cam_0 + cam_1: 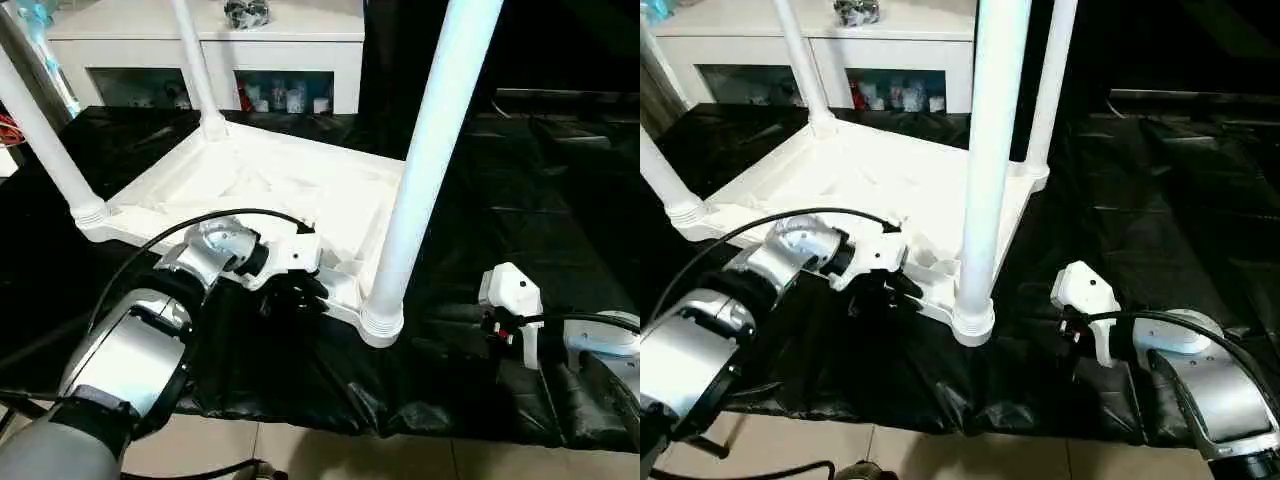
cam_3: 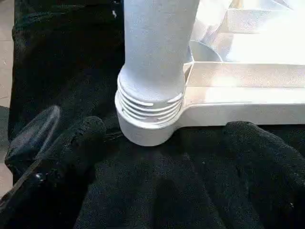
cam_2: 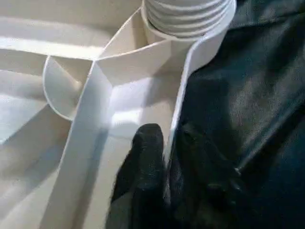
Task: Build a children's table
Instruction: Rotate table base
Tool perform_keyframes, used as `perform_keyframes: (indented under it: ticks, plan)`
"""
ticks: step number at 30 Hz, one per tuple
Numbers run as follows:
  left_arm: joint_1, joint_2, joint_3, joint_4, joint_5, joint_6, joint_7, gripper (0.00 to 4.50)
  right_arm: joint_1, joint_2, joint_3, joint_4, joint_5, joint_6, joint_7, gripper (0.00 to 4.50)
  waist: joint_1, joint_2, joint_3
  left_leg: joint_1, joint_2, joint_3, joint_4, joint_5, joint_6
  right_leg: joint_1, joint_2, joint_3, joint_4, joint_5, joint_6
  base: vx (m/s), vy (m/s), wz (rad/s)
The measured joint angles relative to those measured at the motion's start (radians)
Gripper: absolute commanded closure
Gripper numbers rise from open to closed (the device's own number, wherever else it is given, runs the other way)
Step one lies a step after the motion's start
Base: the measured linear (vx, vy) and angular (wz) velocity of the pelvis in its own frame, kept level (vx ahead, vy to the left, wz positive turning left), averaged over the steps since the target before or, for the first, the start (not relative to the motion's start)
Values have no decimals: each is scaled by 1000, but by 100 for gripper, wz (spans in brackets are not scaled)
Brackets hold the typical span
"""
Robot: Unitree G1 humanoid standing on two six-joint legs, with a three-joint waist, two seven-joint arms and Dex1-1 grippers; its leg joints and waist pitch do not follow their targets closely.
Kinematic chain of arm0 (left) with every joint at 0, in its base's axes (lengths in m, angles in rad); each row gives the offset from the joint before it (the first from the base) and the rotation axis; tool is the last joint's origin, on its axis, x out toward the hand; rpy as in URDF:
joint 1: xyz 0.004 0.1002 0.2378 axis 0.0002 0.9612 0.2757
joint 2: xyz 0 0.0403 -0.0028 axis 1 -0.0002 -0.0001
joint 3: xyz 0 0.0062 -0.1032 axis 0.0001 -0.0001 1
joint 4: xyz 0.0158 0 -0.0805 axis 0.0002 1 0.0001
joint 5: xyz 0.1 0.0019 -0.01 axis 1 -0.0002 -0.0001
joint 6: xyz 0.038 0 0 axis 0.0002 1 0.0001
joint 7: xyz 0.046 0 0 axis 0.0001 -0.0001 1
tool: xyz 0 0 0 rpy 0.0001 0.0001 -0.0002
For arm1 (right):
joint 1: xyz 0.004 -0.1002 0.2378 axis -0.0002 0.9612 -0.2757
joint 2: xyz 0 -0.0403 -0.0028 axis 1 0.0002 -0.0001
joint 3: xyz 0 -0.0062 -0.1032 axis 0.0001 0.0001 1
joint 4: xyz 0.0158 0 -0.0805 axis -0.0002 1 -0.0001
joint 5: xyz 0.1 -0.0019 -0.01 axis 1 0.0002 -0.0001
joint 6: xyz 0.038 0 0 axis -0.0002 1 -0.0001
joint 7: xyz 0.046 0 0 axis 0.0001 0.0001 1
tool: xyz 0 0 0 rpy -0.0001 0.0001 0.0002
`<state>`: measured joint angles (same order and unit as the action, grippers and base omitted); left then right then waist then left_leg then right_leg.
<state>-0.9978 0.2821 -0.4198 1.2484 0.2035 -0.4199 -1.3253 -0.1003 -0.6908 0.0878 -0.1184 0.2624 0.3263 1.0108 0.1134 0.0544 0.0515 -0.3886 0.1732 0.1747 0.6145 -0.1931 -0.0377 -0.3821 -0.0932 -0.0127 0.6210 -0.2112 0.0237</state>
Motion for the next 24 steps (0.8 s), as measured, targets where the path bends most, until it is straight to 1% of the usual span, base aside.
perform_keyframes:
  ticks: [2, 3, 4, 7, 9, 12, 16, 18, 21, 24]
  plan:
    - [-4, 0, -1, 5, 9, -2, -2, 430, 0, 1, 0, 0, 0, 0, -1, 0, -1, 0, 0, 0, 0, 0, -1, 0, 0, 0, 0, 0, -1, 0, 0, 0, 0, 0]
    - [-7, -2, 0, 9, 9, 0, -4, 430, 0, 2, 1, 0, 0, 0, -1, 0, -1, 0, 0, 0, 0, 0, -1, 0, 0, 0, 0, 0, -1, 0, 0, 0, 0, 0]
    - [-13, -8, 2, 15, 9, 11, -6, 440, -2, 2, 3, 0, 0, 0, -2, 0, -1, 0, 0, 0, 0, 0, -2, 0, 0, 0, 0, 0, -2, 0, 0, 0, 0, 0]
    - [-20, -22, 14, 14, 3, 72, -18, 447, -7, 3, 12, 0, 0, -1, -2, 0, -6, 0, 0, 0, 0, 1, -3, 0, 0, 0, 0, 0, -4, 0, 0, 0, 0, 0]
    - [-30, -27, 18, 14, -4, 143, -28, 449, -12, 5, 18, 3, -1, -1, -2, 0, -12, -3, 1, 1, 0, 2, -4, 0, 0, 0, 0, 0, -5, 0, 0, 0, 0, 0]
    - [-35, -29, 25, 13, -3, 198, 6, 449, -23, 12, 21, 13, -4, -1, -2, 0, -23, -5, 1, 1, 0, 2, -6, 1, 1, 0, 0, 0, -6, 0, 0, 0, 0, 0]
    - [-34, -38, 72, 19, -20, 260, 61, 449, -51, 34, 32, 46, -24, -2, -18, 0, -28, -10, 3, 2, 0, 2, -6, 1, 2, -1, 0, -1, -6, 0, 0, 0, 0, 0]
    - [-25, -50, 107, 16, -52, 305, 75, 449, -55, 49, 39, 47, -29, -3, -34, 0, -27, -11, 4, 1, 0, 2, -6, 1, 2, -2, 0, -1, -7, 0, 0, 0, 0, 0]
    - [-10, -53, 121, -10, -71, 316, 89, 449, -55, 57, 42, 47, -29, -4, -46, 0, -25, -14, 5, -1, 0, 2, -8, 3, 5, -3, 0, -1, -10, 0, 0, 0, 0, 0]
    - [26, -40, 133, -54, -74, 283, 117, 449, -57, 79, 36, 58, -29, -10, -70, 0, -24, -15, 5, -1, 0, 2, -10, 3, 6, -4, 0, -2, -11, 0, -1, 0, 0, 0]
